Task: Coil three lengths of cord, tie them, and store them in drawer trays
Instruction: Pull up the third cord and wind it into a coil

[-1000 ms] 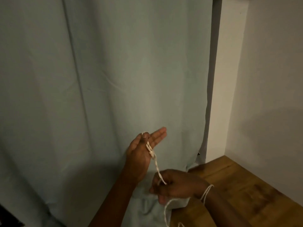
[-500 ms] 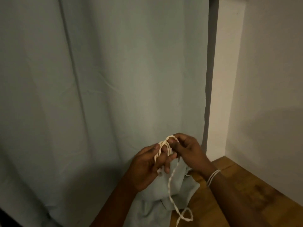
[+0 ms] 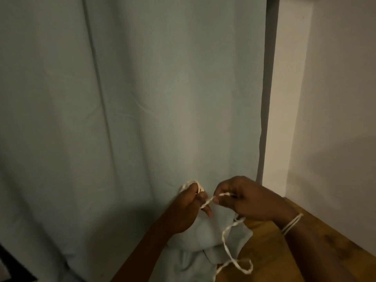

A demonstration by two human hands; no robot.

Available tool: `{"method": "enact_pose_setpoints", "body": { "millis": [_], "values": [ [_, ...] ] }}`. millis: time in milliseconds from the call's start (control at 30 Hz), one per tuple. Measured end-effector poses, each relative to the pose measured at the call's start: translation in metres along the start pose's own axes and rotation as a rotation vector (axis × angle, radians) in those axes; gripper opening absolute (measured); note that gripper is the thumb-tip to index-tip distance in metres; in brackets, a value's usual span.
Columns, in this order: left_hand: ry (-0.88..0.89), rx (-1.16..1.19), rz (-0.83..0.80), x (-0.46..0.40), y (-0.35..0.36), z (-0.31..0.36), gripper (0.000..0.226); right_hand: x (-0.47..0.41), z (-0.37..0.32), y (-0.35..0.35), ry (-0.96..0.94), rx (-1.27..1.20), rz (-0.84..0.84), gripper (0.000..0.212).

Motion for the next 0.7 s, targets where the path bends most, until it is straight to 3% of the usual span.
{"method": "enact_pose_setpoints", "body": {
  "millis": [133,233,467,533,600,700],
  "values": [
    [0.056,0.882,-0.141,-0.007,0.005,0.01,0.036,-0.016,0.013,-0.017,-0.048,-0.117,0.248,0.009],
    [0.143,1.207,-0.294,-0.005,-0.001,0.027,0.041,-0.027,0.029,-0.008,-0.035,-0.261,0.329,0.006],
    [0.086,1.384,-0.493,-0.002,-0.001,0.025,0.035,-0.033,0.056,0.02,-0.034,-0.783,0.375,0.019],
    [0.091,1.431,-0.422,-0.004,0.0,0.03,0.034,-0.038,0.063,0.035,-0.026,-0.919,0.362,0.013],
    [0.108,1.45,-0.287,-0.008,0.001,0.034,0.032,-0.042,0.066,0.051,-0.025,-1.005,0.319,0.023],
    [0.142,1.403,-0.143,-0.012,-0.003,0.037,0.037,-0.037,0.06,0.058,0.046,-0.968,0.216,0.02]
  ]
}}
Point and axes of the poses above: each hand's wrist, its own x-axis away from the middle knuckle, its own y-axis out of the palm, z = x × y, the point moved 2 cm from there along -x, towards the middle knuckle, and after that the axes turned 8 degrees about -z, right-handed, at the moved point
